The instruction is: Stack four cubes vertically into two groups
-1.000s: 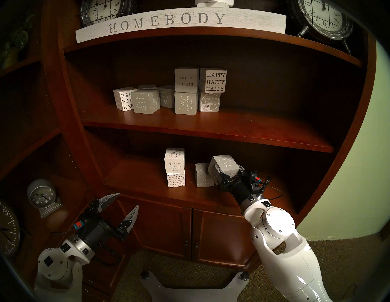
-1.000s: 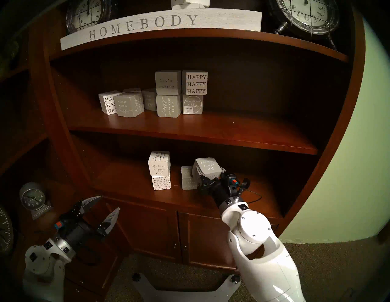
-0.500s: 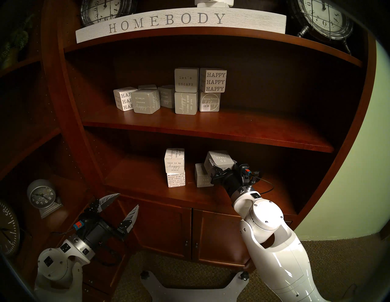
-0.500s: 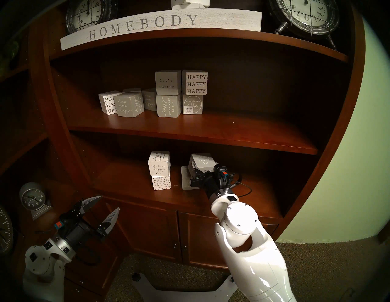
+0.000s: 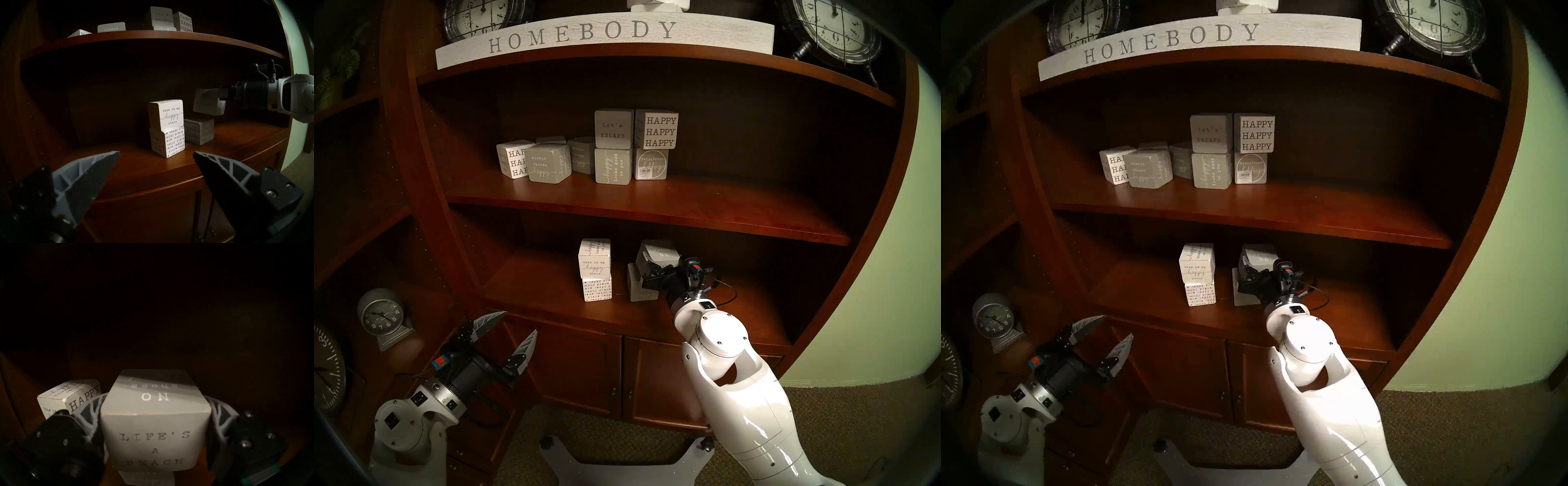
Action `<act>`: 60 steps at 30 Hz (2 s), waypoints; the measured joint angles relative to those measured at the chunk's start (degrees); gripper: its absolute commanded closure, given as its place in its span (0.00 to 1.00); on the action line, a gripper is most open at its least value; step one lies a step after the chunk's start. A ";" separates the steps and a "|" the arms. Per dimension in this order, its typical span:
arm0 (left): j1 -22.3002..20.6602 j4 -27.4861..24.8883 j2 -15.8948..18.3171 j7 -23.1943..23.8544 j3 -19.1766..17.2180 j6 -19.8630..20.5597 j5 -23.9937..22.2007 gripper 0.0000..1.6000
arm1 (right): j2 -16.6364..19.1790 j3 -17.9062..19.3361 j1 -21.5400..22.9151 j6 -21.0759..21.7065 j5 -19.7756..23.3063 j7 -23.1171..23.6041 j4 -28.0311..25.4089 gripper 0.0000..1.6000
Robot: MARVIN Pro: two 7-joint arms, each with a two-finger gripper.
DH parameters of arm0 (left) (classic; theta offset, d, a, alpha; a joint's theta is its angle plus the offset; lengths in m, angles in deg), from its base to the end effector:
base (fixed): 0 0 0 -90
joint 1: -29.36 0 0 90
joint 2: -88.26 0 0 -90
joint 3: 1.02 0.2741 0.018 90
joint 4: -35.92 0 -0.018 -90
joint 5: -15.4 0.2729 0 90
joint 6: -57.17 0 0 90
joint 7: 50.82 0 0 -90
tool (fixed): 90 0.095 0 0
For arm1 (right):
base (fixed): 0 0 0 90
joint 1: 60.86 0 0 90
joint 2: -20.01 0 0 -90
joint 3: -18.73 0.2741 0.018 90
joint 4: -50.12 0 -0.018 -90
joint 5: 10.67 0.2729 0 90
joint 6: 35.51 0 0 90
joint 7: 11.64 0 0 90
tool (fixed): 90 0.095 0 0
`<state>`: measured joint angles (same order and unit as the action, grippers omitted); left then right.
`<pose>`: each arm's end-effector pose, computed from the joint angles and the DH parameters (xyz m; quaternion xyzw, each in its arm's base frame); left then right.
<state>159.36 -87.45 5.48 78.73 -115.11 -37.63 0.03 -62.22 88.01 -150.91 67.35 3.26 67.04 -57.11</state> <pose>0.1853 0.0822 -0.2479 0.6912 -0.1837 0.6897 0.1129 0.3580 0.0924 -0.2219 -0.7043 -0.0401 -0.6986 0.1192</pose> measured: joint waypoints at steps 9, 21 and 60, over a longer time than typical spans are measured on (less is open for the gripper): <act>-0.14 0.00 -0.32 0.30 -0.14 0.09 0.19 0.00 | -1.65 -0.93 1.69 -0.05 -0.02 -0.93 2.03 1.00; -0.31 -0.01 -0.75 0.71 -0.32 0.25 0.42 0.00 | -2.33 -1.52 2.34 -0.05 -0.06 -2.01 2.89 1.00; -0.93 -0.02 -2.12 2.04 -0.93 0.63 1.25 0.00 | -3.41 -2.16 4.03 -0.25 0.49 -2.17 6.32 0.00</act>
<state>158.44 -87.47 3.36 80.76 -116.04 -37.01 1.28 -65.63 85.85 -146.88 67.09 3.75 64.87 -50.79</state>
